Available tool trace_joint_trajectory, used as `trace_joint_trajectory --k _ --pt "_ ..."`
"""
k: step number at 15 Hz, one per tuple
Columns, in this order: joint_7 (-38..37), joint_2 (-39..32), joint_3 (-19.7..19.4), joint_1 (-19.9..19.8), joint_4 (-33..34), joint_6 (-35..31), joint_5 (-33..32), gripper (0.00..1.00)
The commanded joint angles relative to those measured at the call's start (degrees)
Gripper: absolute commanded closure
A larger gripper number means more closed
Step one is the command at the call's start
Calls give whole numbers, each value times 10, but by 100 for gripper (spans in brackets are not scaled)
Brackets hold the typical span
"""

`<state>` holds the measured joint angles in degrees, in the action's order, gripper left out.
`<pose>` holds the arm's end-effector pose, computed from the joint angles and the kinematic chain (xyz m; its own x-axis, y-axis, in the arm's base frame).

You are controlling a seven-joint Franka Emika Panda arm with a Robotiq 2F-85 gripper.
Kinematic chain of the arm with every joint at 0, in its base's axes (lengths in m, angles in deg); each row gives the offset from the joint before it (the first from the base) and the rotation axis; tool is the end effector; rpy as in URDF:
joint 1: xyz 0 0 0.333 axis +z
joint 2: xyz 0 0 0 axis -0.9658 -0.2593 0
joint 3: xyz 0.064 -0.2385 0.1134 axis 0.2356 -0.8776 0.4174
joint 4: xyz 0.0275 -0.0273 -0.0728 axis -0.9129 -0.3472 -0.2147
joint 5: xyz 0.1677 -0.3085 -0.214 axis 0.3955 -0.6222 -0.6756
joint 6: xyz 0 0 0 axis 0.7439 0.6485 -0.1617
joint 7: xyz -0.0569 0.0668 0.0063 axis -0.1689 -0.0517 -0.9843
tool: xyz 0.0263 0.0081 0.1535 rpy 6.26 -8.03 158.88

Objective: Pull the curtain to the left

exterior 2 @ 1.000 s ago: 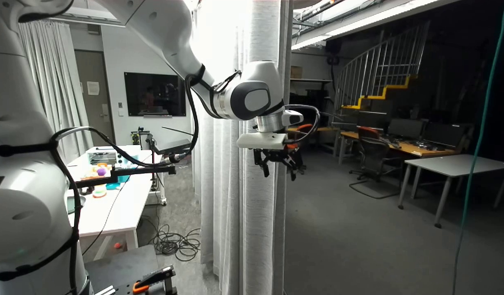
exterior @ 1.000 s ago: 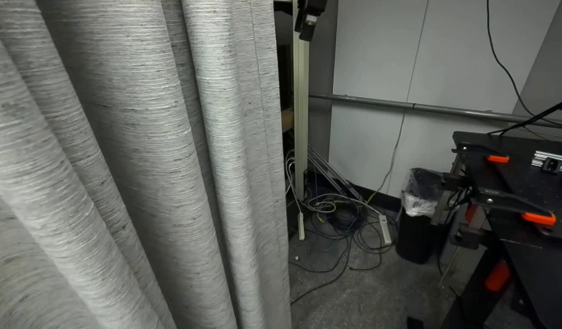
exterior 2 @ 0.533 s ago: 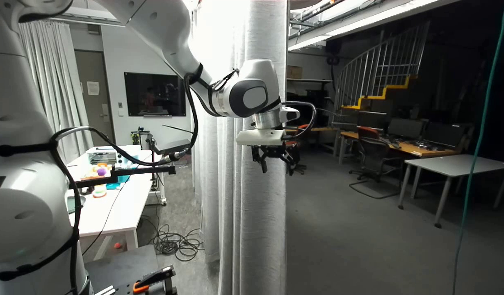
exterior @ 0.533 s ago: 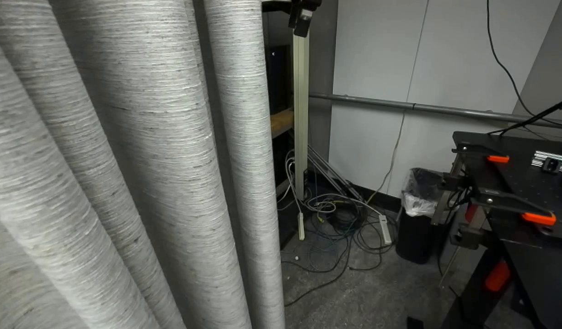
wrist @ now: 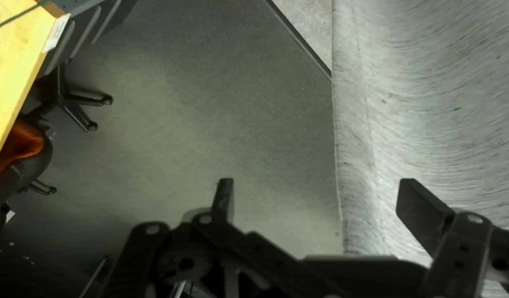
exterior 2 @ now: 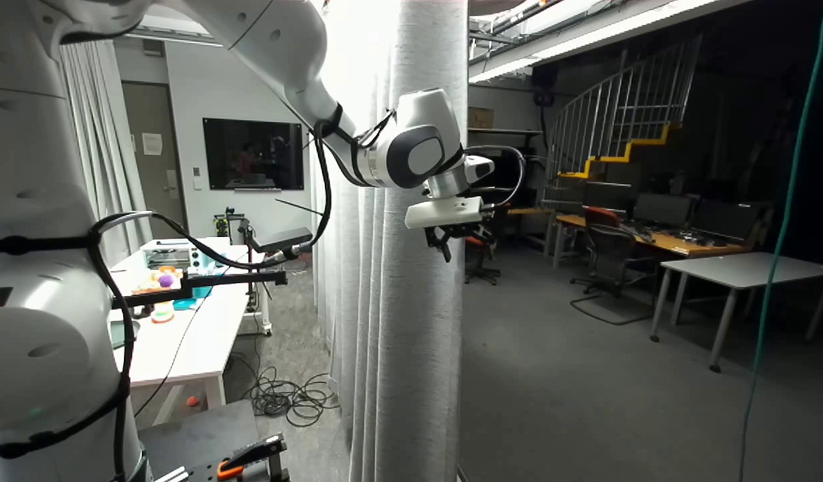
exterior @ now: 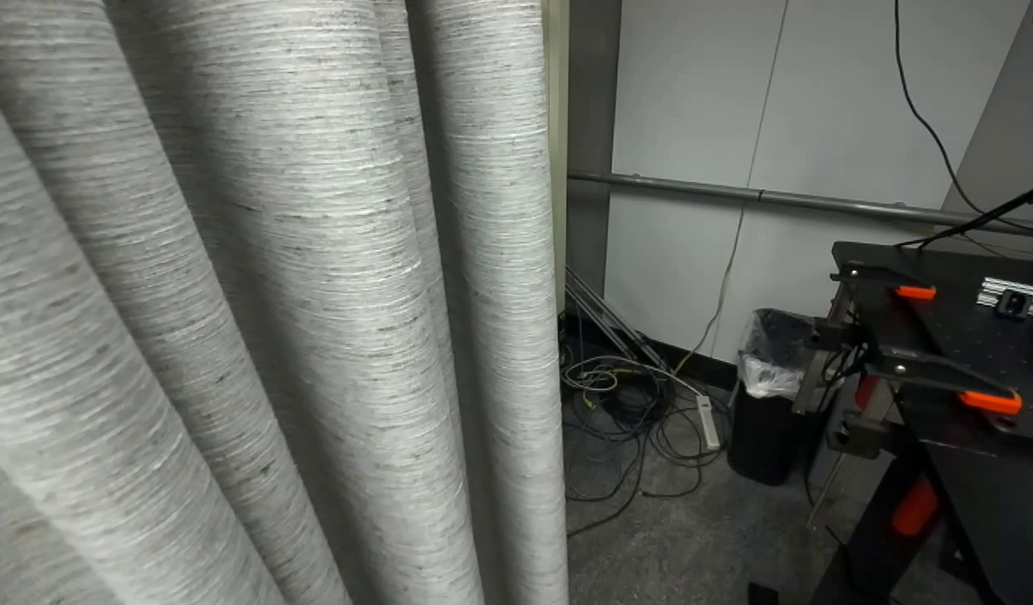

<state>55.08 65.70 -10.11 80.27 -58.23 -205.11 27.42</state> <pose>0.5947 0.0931 0.3308 0.7022 0.5919 0.3957 0.5473 -0.8042 0.2317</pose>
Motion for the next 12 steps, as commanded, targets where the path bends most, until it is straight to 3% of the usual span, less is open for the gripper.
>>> trace_joint_trajectory --k 1,8,10,12 --pt "59 -38 4 -6 33 -33 45 0" --pt "128 -40 19 -4 33 -32 115 0" --pt "173 -34 29 -6 32 -38 176 0" --pt "238 -28 45 -12 36 -34 279 0"
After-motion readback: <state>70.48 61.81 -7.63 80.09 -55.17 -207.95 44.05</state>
